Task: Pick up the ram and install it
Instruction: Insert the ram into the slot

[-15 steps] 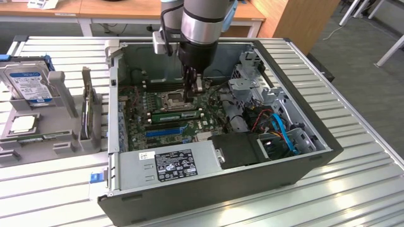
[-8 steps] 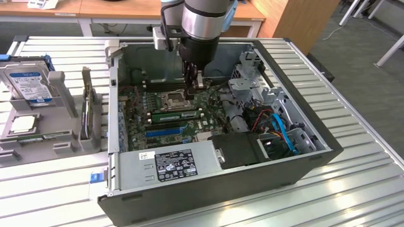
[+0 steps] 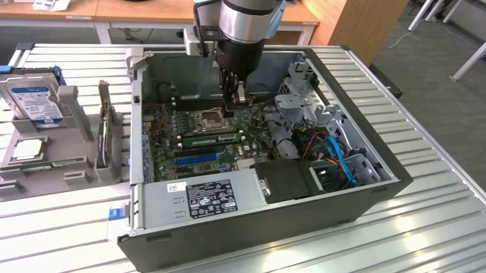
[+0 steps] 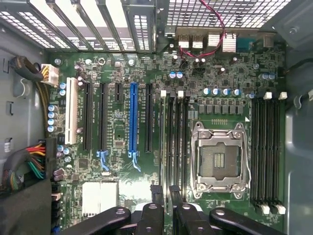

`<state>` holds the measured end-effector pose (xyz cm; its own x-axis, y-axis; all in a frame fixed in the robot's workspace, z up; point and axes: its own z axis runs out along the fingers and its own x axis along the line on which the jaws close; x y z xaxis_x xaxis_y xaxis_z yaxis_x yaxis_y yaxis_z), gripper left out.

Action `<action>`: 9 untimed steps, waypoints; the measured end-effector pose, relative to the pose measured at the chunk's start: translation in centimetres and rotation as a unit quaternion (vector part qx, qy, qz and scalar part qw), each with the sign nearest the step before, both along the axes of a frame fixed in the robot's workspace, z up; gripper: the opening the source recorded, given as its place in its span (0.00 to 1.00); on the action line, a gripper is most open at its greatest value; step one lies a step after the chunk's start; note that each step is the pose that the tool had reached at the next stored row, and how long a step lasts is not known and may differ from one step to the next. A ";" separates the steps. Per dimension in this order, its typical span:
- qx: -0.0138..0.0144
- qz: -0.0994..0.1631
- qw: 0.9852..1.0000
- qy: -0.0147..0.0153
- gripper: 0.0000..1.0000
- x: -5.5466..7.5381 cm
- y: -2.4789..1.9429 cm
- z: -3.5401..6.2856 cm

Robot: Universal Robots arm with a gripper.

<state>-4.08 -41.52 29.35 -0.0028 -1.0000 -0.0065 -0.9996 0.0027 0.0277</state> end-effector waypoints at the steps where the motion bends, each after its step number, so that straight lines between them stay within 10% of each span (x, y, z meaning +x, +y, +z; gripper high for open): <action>1: 0.000 0.000 1.000 0.000 0.19 0.0 0.00 0.00; 9: 0.000 0.000 1.000 0.000 0.19 0.0 0.00 0.02</action>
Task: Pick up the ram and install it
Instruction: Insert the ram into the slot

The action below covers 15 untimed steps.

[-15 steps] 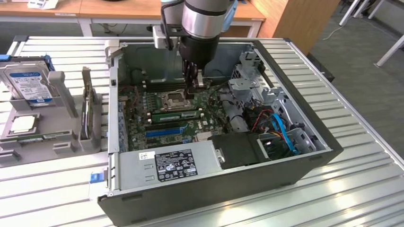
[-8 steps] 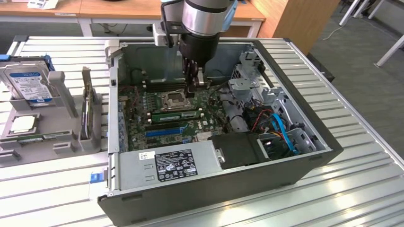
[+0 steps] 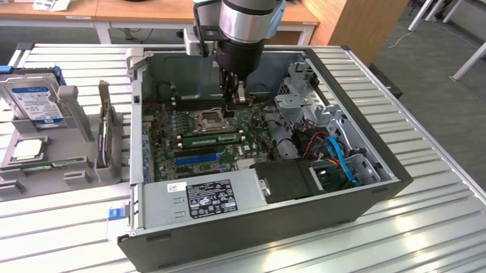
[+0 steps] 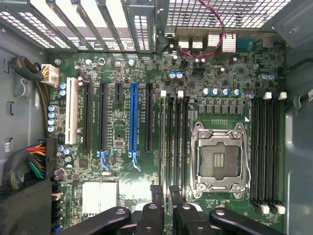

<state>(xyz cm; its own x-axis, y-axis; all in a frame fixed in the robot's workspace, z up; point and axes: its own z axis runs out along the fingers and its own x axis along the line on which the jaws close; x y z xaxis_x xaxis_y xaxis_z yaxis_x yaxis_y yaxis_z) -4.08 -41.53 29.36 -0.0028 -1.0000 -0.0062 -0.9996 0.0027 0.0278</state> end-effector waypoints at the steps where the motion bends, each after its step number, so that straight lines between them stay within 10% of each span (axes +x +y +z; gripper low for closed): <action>1: 0.000 0.000 1.000 0.000 0.19 0.0 0.00 0.00; 15: 0.000 0.000 1.000 0.000 0.19 0.0 0.00 1.18</action>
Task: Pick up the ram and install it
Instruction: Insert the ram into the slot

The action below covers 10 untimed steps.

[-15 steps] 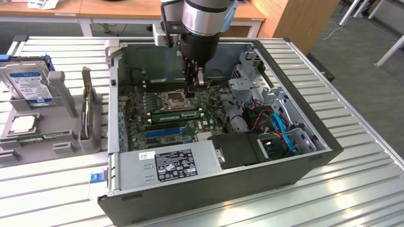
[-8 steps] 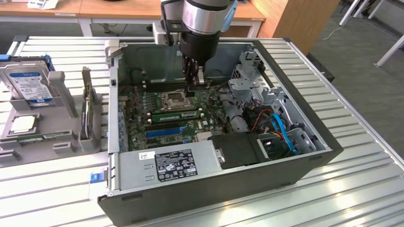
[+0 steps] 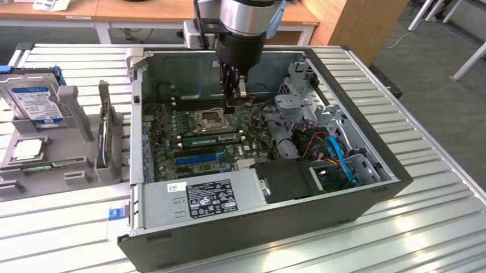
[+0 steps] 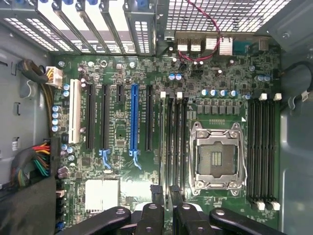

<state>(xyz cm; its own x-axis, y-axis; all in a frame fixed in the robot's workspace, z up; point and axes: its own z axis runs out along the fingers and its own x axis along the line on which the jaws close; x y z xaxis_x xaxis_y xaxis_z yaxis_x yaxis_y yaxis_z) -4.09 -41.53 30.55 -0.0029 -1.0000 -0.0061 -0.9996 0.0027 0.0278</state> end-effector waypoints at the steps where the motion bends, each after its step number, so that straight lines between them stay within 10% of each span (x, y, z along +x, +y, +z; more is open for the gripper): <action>1: 0.000 0.000 1.000 0.000 0.19 0.0 0.00 0.11; 10: 0.000 0.000 1.000 0.000 0.19 0.0 0.00 1.06</action>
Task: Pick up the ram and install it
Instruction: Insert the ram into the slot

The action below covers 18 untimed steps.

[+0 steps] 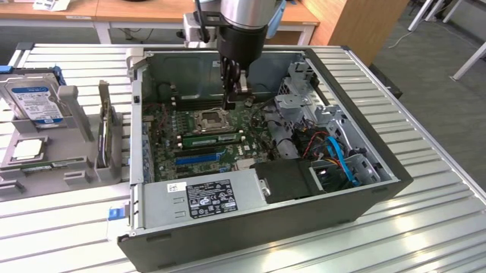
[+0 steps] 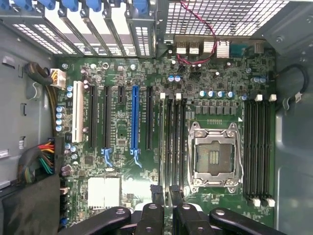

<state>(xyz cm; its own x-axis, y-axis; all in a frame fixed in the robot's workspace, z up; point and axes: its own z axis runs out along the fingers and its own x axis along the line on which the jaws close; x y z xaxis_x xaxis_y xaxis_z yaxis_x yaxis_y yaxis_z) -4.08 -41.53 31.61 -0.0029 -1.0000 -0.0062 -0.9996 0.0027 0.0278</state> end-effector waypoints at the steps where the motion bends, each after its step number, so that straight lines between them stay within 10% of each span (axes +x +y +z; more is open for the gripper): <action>1: 0.000 0.000 1.000 0.000 0.19 0.0 0.00 0.10; 18: 0.000 0.000 1.000 0.000 0.19 0.0 0.00 1.76</action>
